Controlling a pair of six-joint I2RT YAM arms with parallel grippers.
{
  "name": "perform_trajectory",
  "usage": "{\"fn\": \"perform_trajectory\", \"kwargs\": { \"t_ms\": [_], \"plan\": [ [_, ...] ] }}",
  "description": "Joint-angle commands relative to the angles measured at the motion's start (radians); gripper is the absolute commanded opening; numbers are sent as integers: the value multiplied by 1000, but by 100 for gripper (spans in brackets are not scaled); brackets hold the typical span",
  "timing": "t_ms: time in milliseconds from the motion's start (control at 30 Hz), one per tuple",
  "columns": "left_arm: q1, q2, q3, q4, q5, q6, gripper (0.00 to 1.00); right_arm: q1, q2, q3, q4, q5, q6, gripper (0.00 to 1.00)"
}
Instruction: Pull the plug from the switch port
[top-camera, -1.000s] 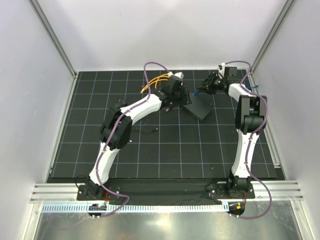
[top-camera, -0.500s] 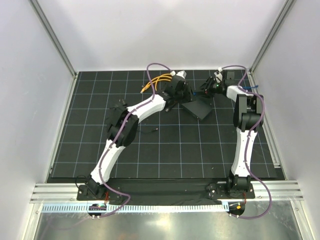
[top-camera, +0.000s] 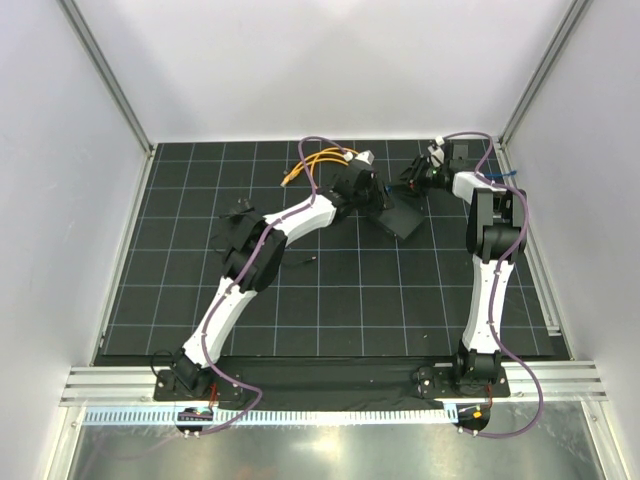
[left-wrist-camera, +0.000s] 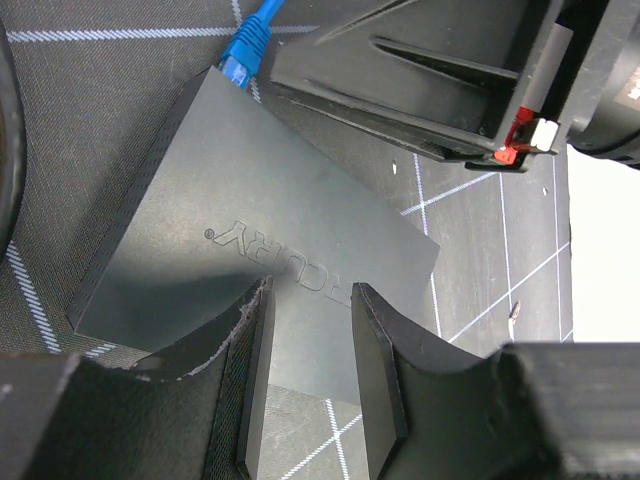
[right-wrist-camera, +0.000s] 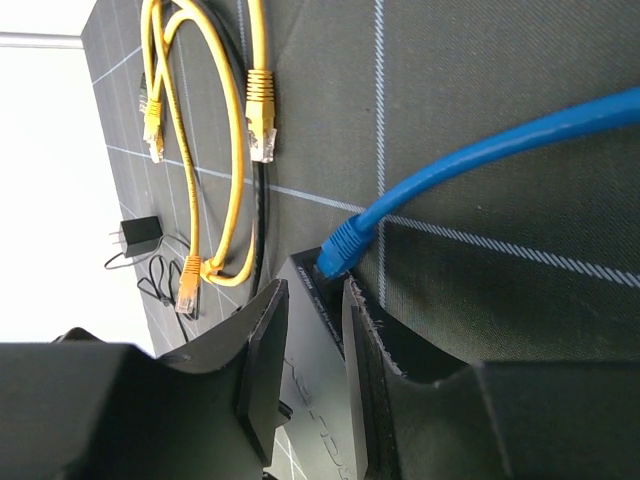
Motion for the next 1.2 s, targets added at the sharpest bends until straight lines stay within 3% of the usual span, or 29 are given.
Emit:
{"fn": "perform_trajectory", "kwargs": {
  "t_ms": [0,1167],
  "plan": [
    [-5,3,30,47,3,-18,40,-12,-54,20,-20,12,-20,36],
    [-3,1,-24,32,3,-24,38,8,94,113,-62,-74,24,40]
  ]
}}
